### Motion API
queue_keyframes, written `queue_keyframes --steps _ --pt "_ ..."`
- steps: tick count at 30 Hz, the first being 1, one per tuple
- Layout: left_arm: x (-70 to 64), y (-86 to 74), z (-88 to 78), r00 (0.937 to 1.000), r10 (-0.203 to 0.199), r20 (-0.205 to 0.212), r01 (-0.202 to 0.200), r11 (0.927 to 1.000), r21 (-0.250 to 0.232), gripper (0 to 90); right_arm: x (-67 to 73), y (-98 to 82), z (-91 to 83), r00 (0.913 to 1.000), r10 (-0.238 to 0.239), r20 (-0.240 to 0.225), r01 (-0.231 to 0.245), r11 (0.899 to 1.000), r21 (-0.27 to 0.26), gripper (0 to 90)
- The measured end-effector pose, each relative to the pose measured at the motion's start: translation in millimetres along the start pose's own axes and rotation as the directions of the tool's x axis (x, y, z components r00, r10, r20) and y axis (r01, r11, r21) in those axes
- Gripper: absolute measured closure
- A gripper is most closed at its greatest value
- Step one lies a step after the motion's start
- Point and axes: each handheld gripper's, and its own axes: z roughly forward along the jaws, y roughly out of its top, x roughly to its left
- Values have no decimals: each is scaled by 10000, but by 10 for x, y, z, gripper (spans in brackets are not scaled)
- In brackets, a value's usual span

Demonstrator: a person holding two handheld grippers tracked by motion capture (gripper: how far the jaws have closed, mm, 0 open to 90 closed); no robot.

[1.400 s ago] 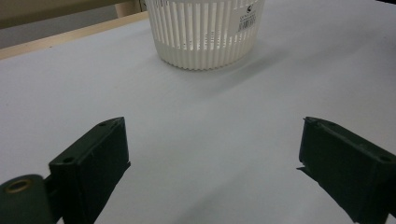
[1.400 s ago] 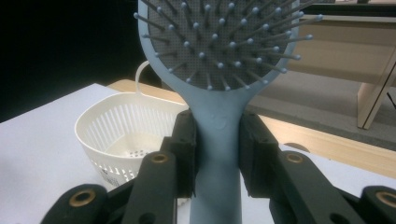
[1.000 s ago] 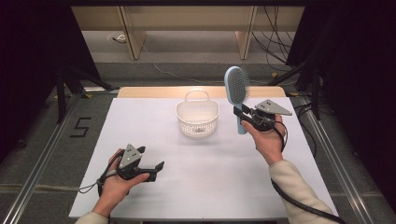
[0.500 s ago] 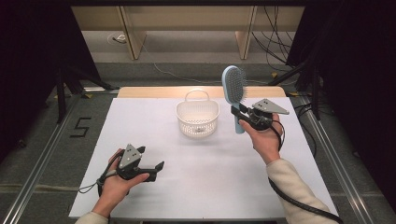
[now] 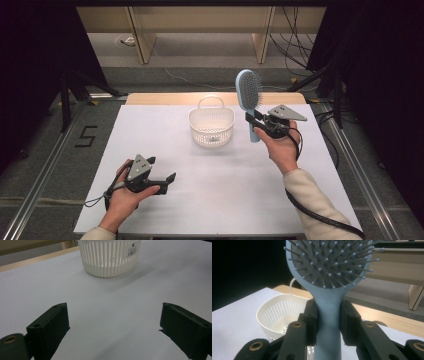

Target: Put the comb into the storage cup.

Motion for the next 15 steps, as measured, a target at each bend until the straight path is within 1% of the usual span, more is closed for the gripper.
queue_keyframes --steps 15 --pt "-2 1 2 10000 3 3 -3 10000 -14 81 31 20 53 10000 12 -45 -12 10000 -14 704"
